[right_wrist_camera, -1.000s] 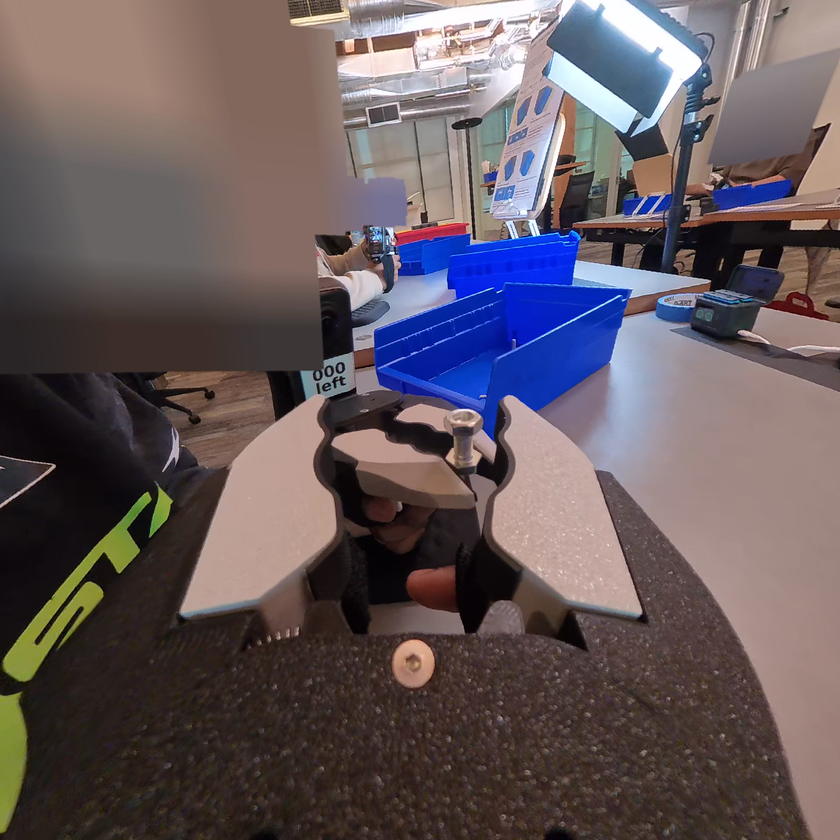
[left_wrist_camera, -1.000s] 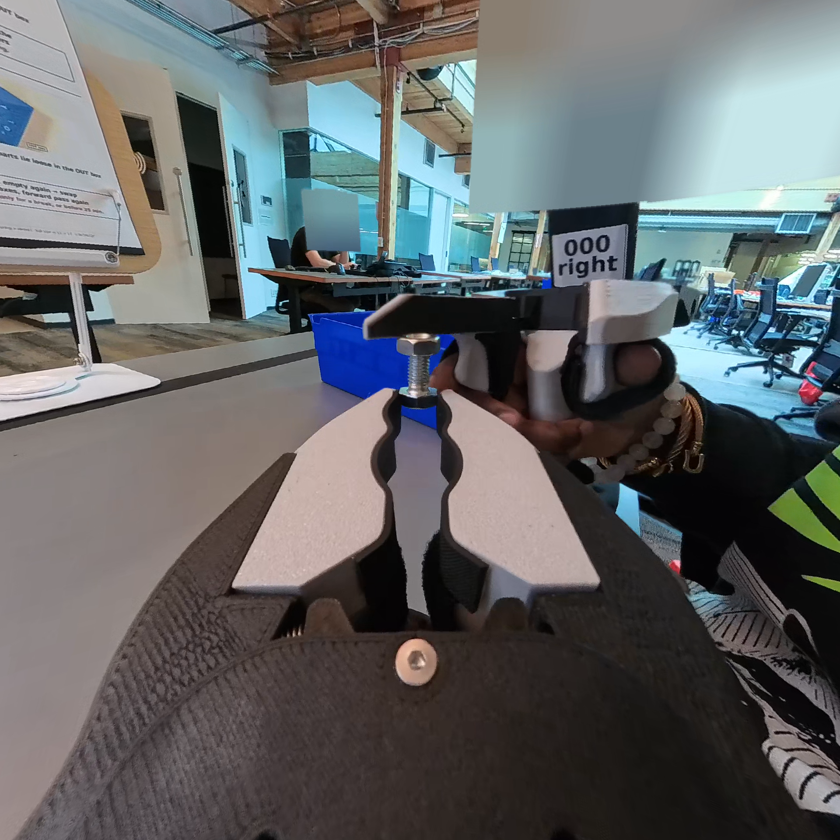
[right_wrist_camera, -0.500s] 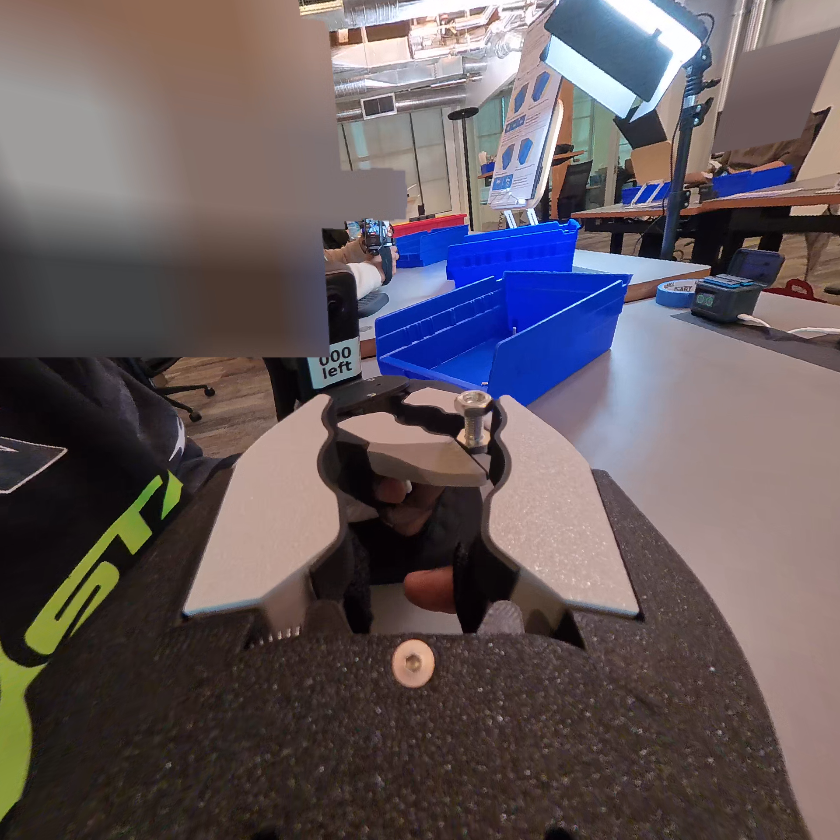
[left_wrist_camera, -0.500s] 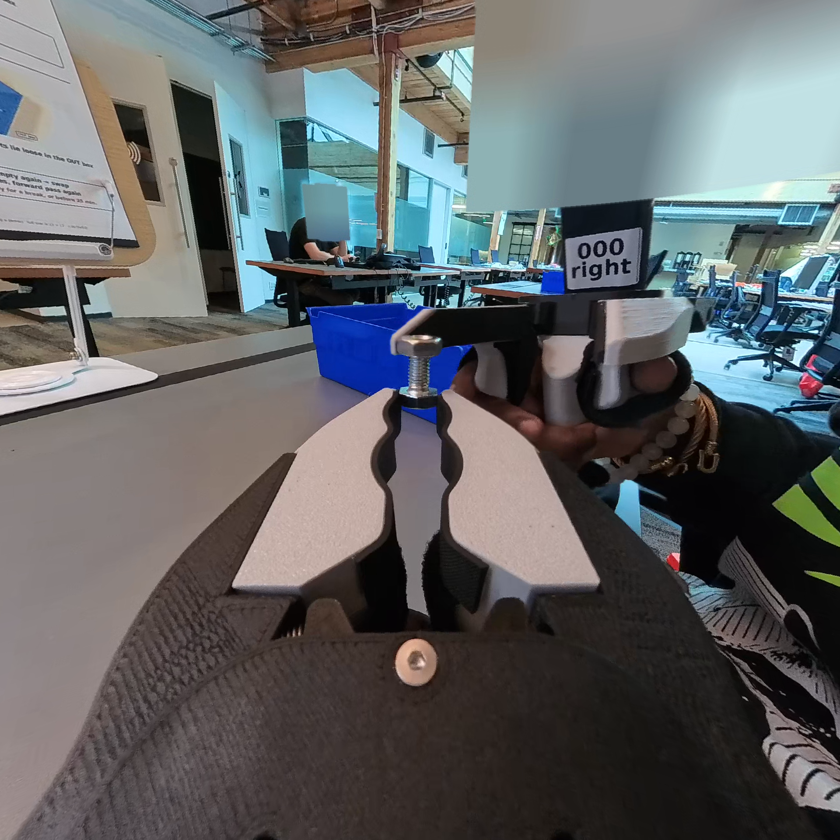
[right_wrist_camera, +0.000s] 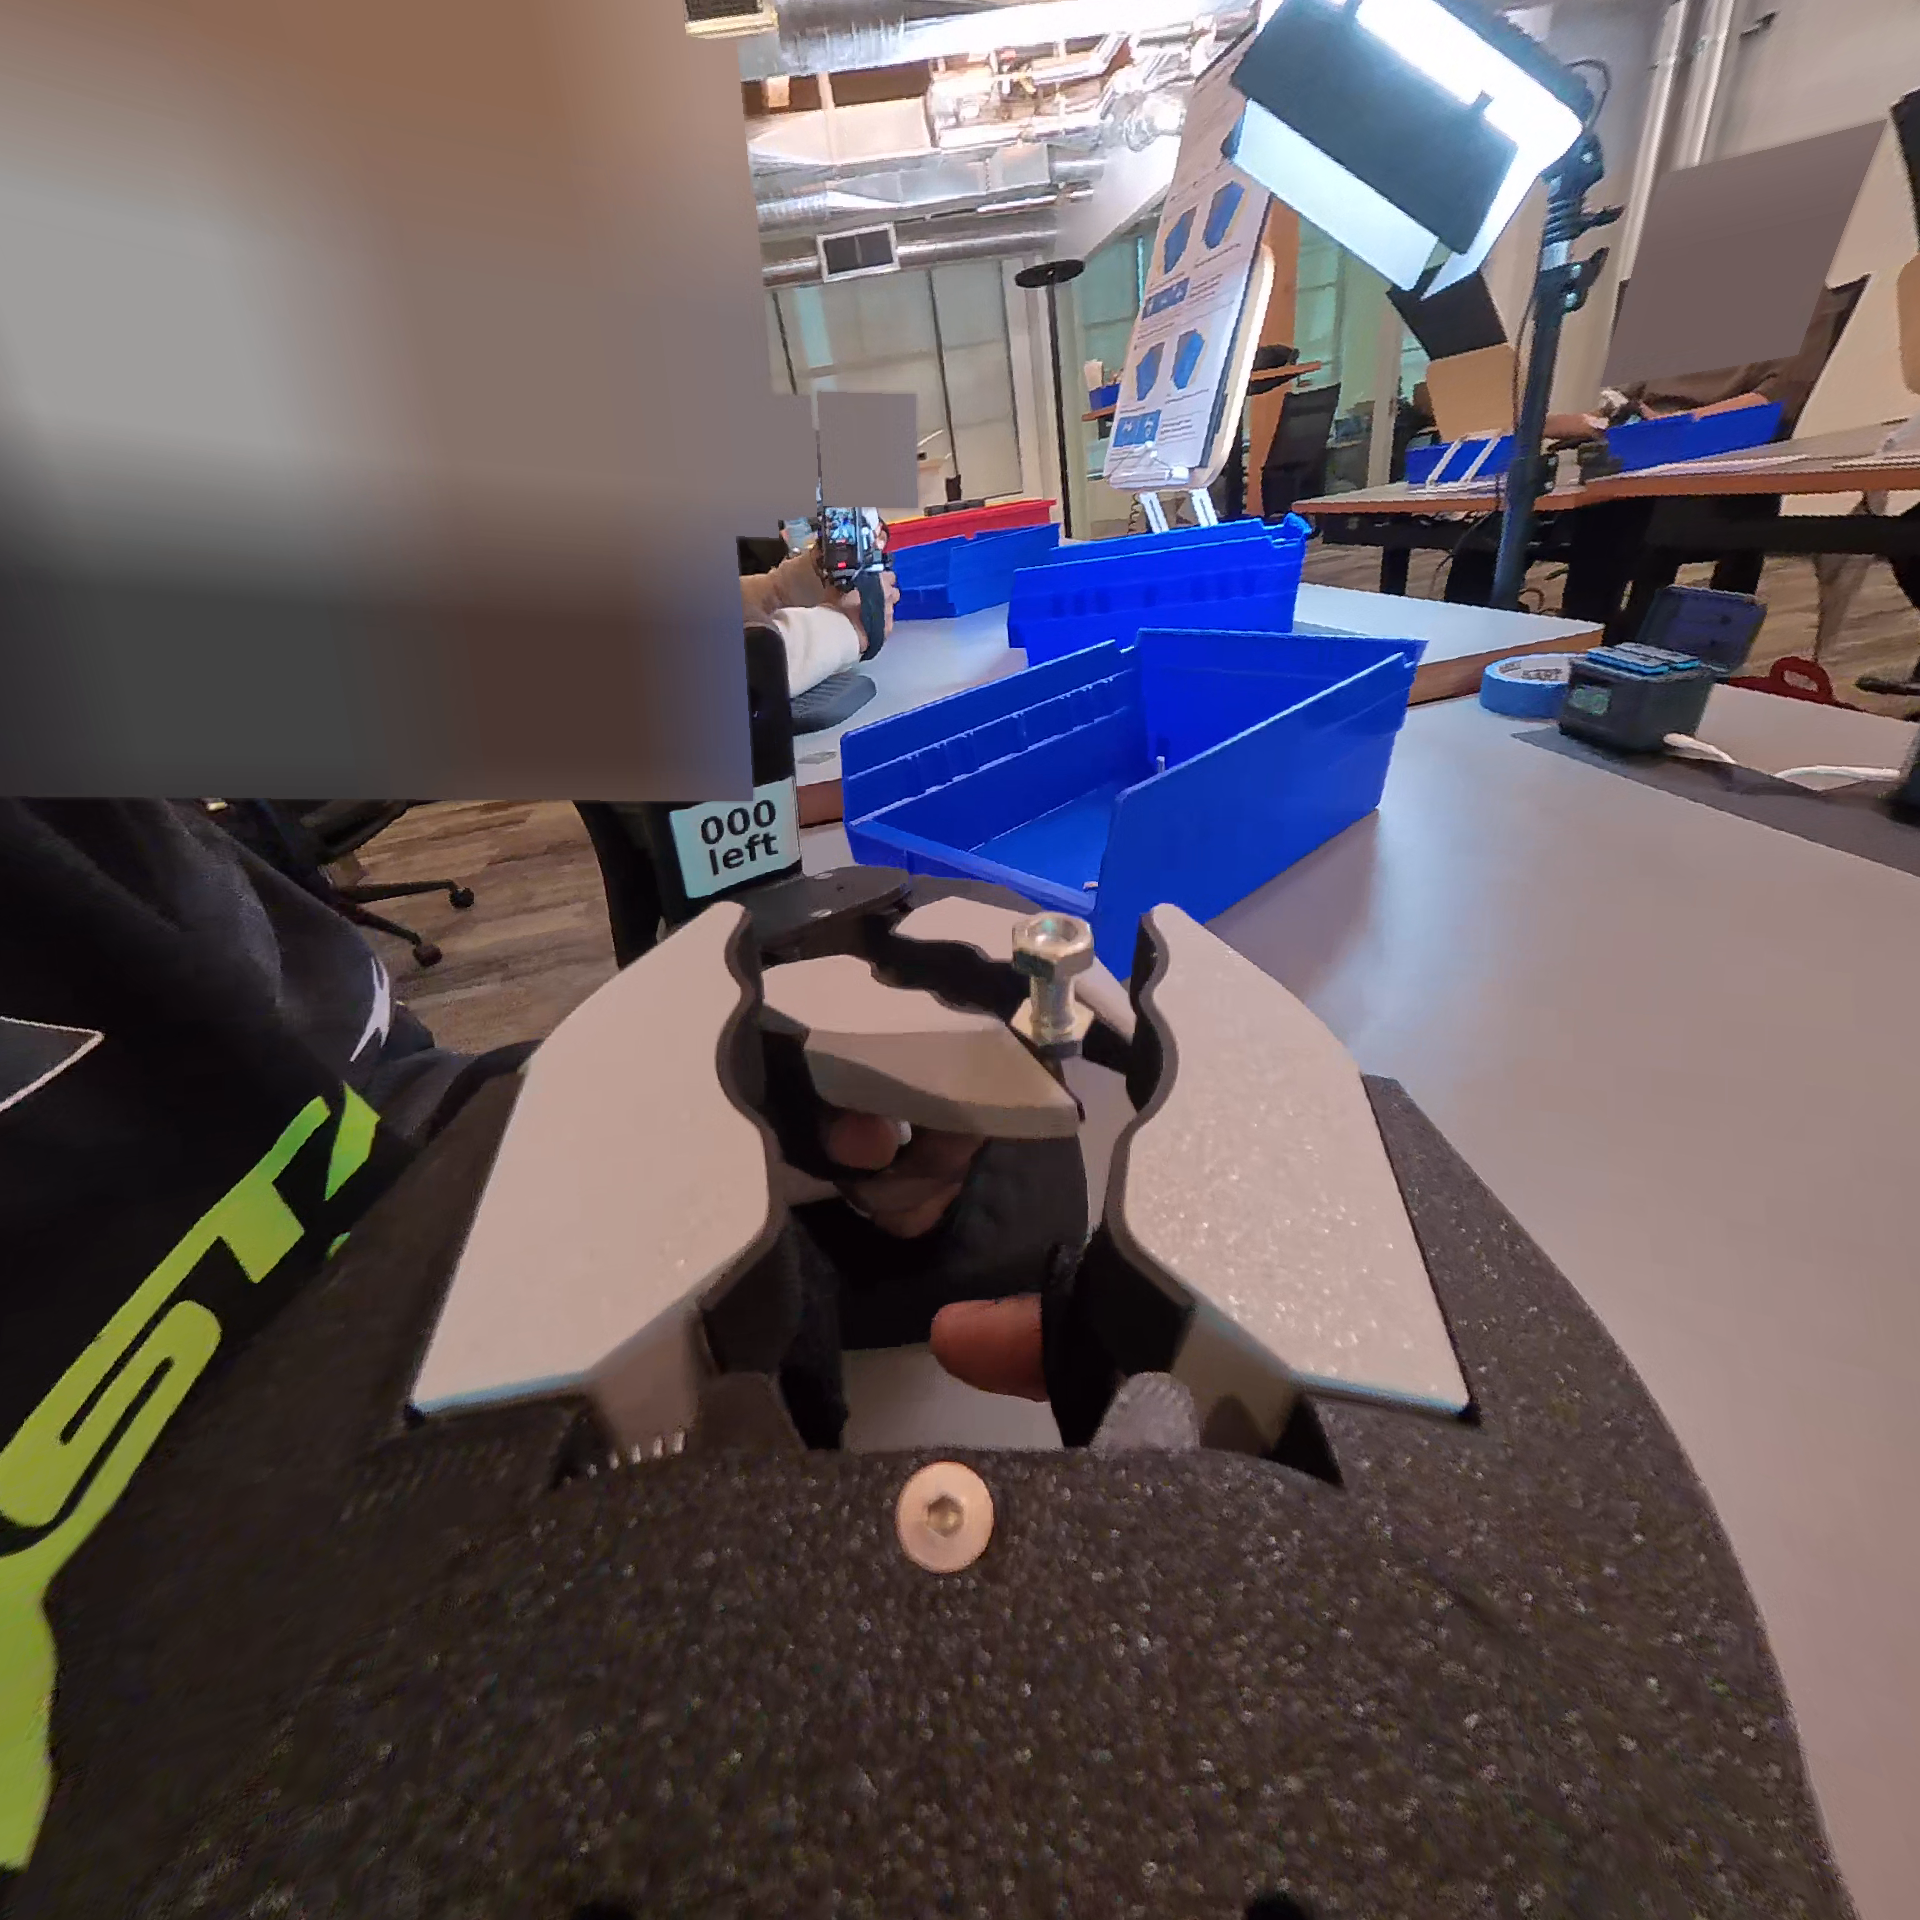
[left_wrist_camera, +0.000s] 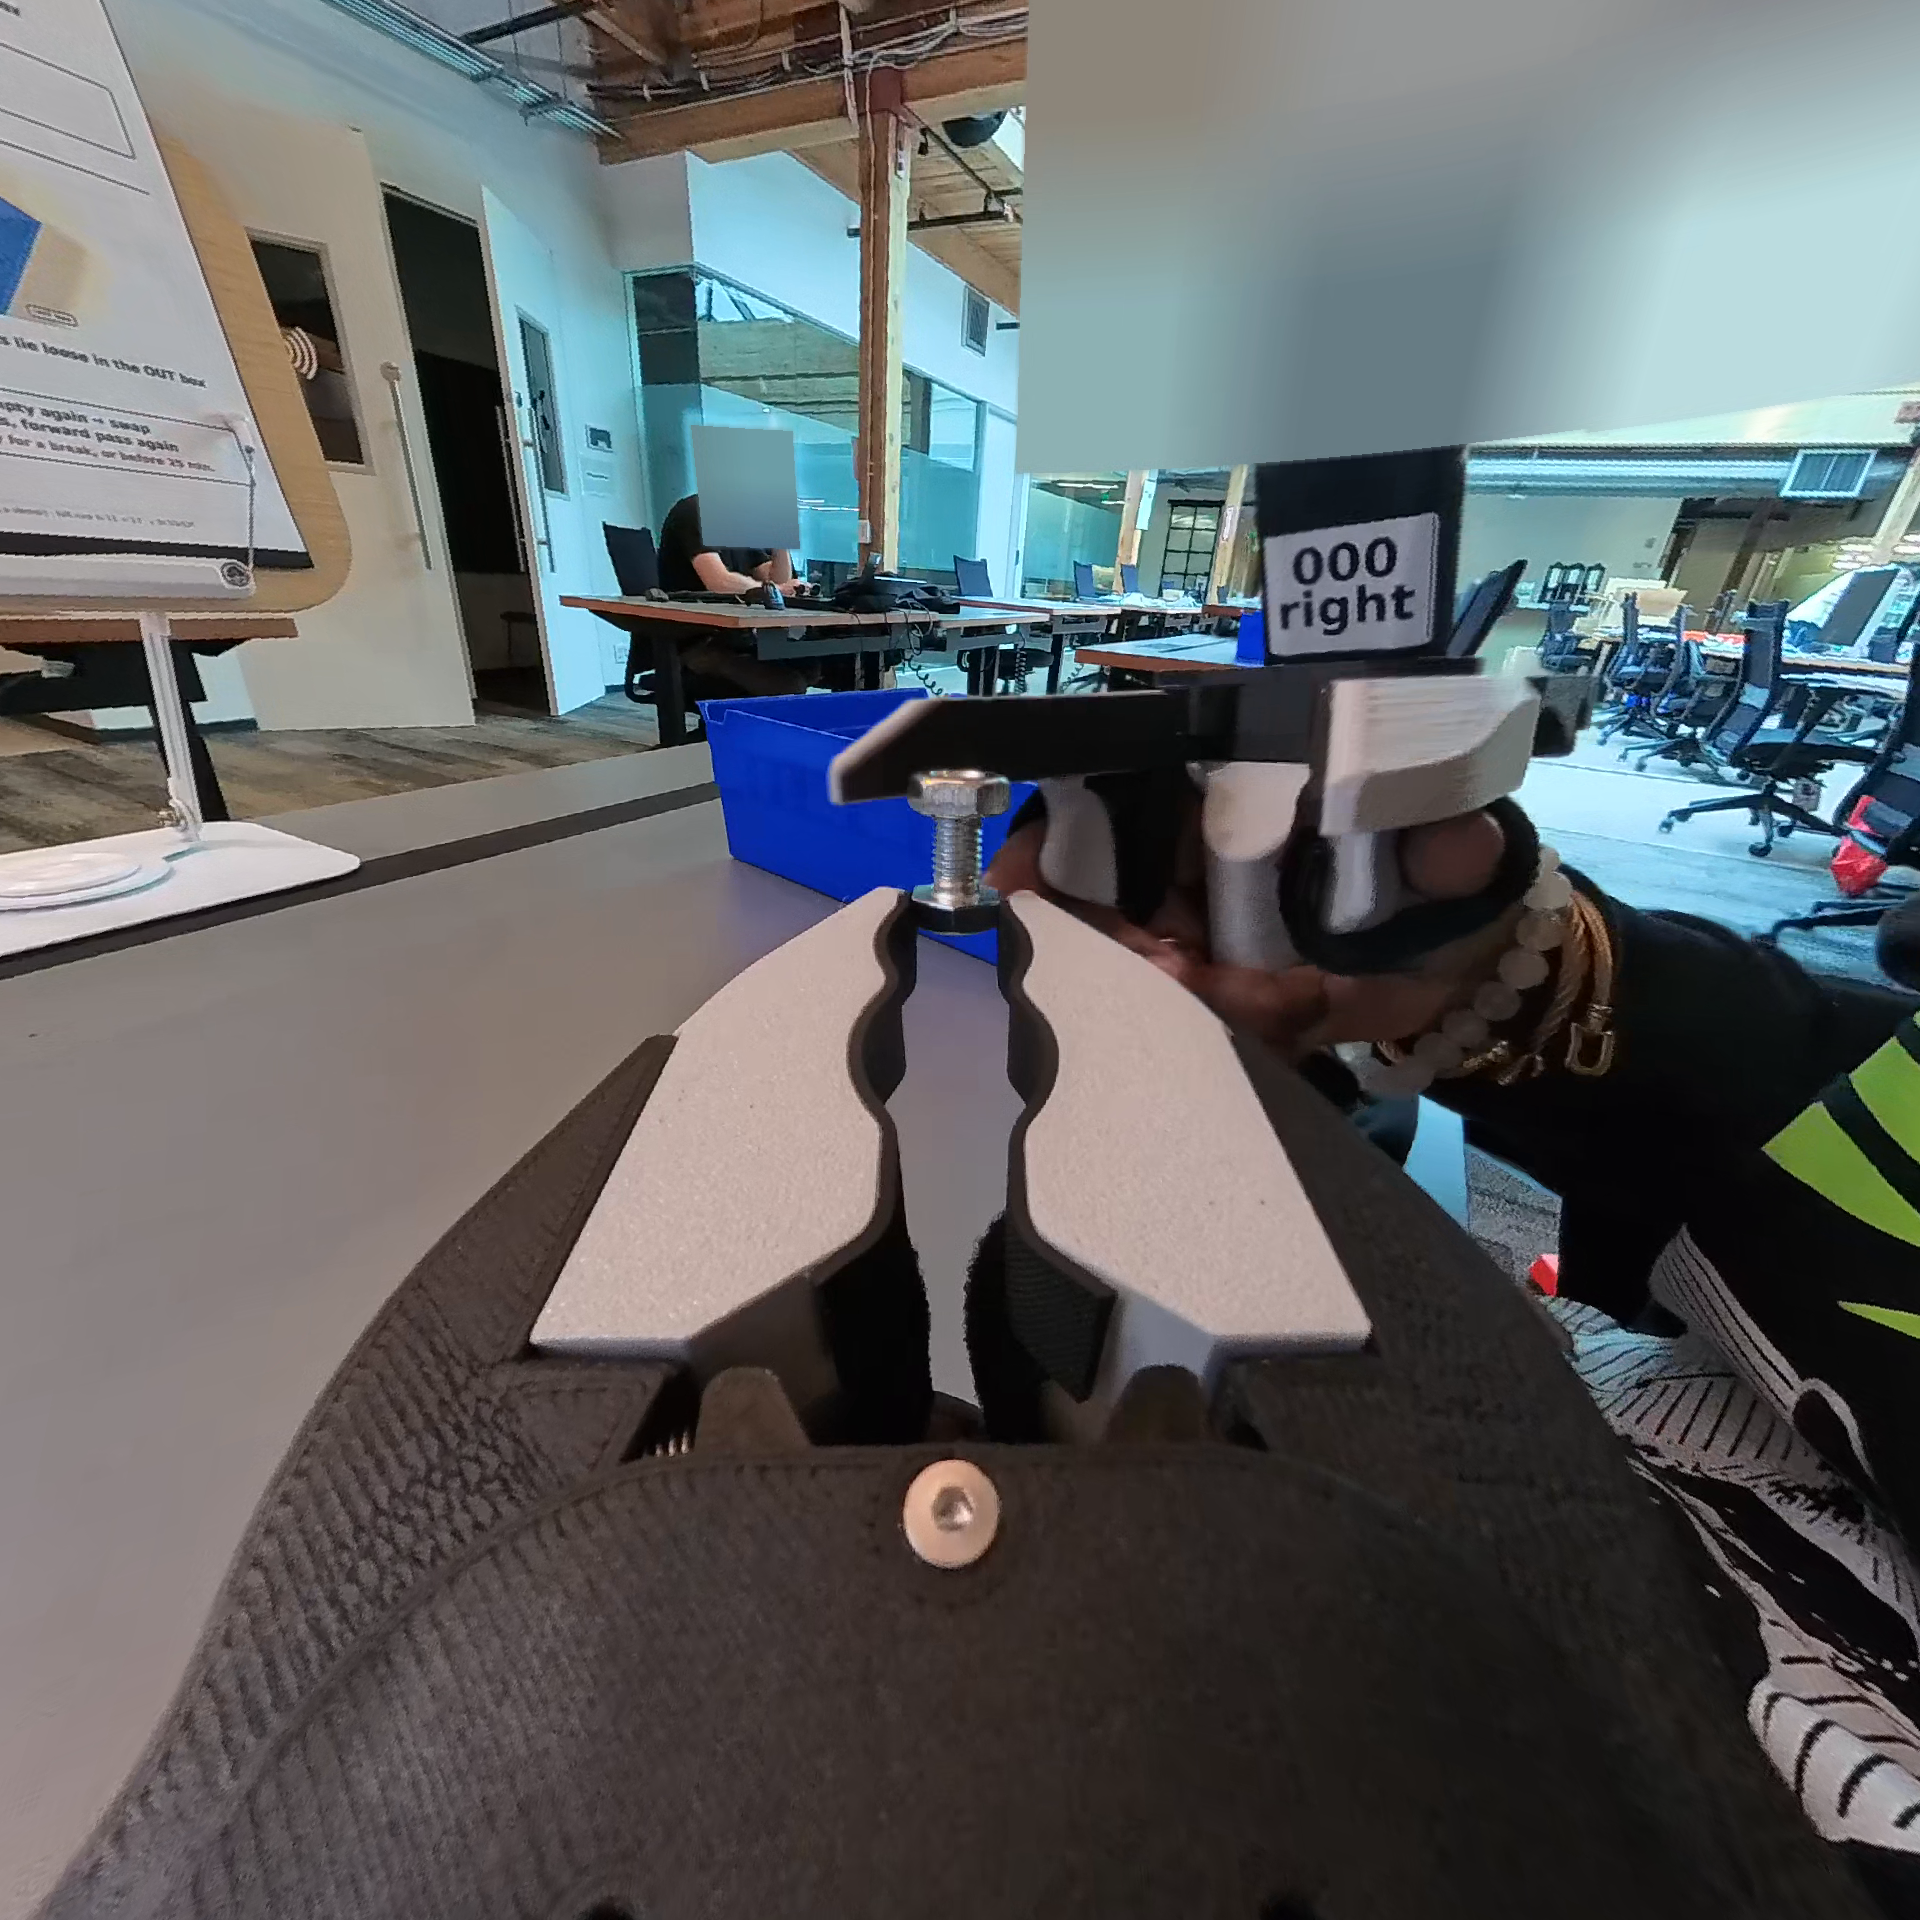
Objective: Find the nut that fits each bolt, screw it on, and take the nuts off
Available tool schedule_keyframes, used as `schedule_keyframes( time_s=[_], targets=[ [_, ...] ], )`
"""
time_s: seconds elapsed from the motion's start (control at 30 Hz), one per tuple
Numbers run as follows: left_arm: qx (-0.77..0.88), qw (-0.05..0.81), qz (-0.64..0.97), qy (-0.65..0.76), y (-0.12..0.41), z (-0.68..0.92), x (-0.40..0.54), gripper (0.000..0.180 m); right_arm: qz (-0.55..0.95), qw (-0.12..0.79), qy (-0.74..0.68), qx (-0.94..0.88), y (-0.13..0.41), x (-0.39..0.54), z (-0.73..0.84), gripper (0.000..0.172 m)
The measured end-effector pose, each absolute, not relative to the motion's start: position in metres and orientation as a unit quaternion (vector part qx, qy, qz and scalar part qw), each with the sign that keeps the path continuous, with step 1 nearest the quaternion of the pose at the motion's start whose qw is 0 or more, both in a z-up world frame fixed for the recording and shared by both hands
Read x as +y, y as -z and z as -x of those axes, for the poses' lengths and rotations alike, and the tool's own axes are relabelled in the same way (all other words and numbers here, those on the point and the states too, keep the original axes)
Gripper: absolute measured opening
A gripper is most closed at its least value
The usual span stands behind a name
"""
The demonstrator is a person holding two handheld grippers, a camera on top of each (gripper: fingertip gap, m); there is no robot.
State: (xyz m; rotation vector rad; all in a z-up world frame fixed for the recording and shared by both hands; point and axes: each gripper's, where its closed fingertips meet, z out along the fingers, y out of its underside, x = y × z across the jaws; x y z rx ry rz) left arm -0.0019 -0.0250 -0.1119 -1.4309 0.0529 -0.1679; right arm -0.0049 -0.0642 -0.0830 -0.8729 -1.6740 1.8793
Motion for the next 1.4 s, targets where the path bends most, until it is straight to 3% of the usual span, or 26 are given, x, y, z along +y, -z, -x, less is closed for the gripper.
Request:
schedule_keyframes(
  time_s=[0.6,0.8,1.03,1.4],
  targets=[
    [0.022,0.747,0.661,0.075,0.115,0.003,-0.024,0.015,0.325,0.249,-0.671,-0.618,0.089,-0.063,-0.005,0.066],
    [0.019,0.748,0.659,0.076,0.114,0.004,-0.024,0.015,0.298,0.262,-0.674,-0.623,0.085,-0.061,-0.026,0.041],
    [0.027,0.747,0.660,0.071,0.115,0.001,-0.024,0.015,0.315,0.271,-0.674,-0.611,0.087,-0.060,0.003,0.068],
    [0.033,0.742,0.666,0.067,0.117,0.000,-0.022,0.015,0.305,0.256,-0.662,-0.635,0.093,-0.074,0.012,0.065]
  ],
)
